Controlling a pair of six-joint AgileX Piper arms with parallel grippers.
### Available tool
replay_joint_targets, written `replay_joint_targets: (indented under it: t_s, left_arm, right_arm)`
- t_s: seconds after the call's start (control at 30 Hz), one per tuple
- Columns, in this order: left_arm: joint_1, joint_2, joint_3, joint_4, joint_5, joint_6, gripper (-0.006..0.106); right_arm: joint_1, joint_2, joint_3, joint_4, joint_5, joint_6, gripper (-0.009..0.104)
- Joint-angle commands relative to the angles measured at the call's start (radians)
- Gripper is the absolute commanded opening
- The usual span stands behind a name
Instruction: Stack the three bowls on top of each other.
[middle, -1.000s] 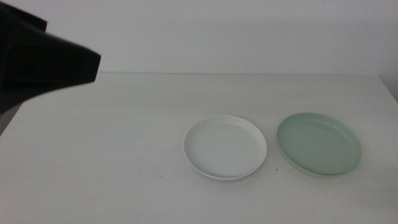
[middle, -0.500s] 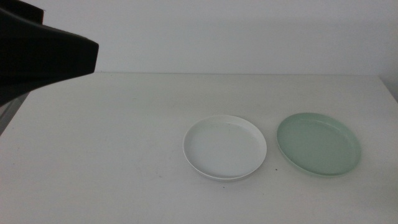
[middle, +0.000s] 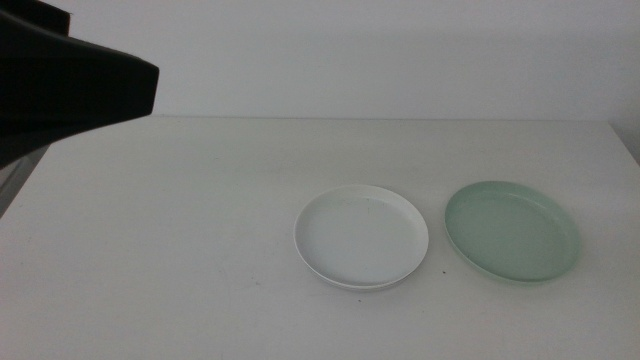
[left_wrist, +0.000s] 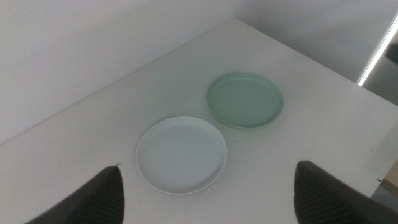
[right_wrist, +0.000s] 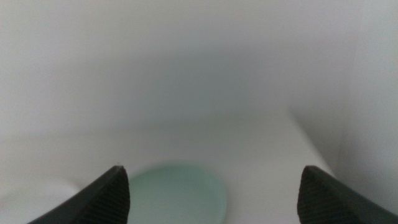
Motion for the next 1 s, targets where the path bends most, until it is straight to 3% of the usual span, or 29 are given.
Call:
replay_joint_targets:
  t_s: [0.0,0.1,0.2,0.53,0.67,0.83,0.97]
  left_arm:
    - [0.0,-0.004,0.001,-0.01,-0.013,0.0,0.094]
    - [0.0,-0.004,0.001,-0.01,-0.013,0.0,0.094]
    - [0.0,-0.004,0.001,-0.01,-0.016,0.0,0.094]
    - [0.0,-0.004,0.001,-0.01,-0.043,0.0,0.094]
    - [0.0,-0.004,0.001,-0.01,-0.043,0.0,0.094]
    - [0.0,-0.004,0.001,-0.01,-0.043,0.0,0.094]
    - [0.0,-0.004,0.001,-0.01,-0.043,0.0,0.094]
  right_arm:
    - [0.002,0.189,-0.183,0.0,0.225,0.05,0.093]
    - [0.002,0.4,-0.408,0.006,0.578,0.054,0.093]
    - [0.002,0.567,-0.566,0.006,0.742,0.054,0.093]
    - [0.002,0.901,-0.68,0.096,0.658,0.066,0.093]
    - [0.0,1.02,-0.704,0.063,0.563,0.053,0.093]
    - [-0.041,1.241,-0.854,0.067,0.651,0.031,0.093]
    - [-0.101,1.384,-0.947,0.132,0.667,-0.018,0.093]
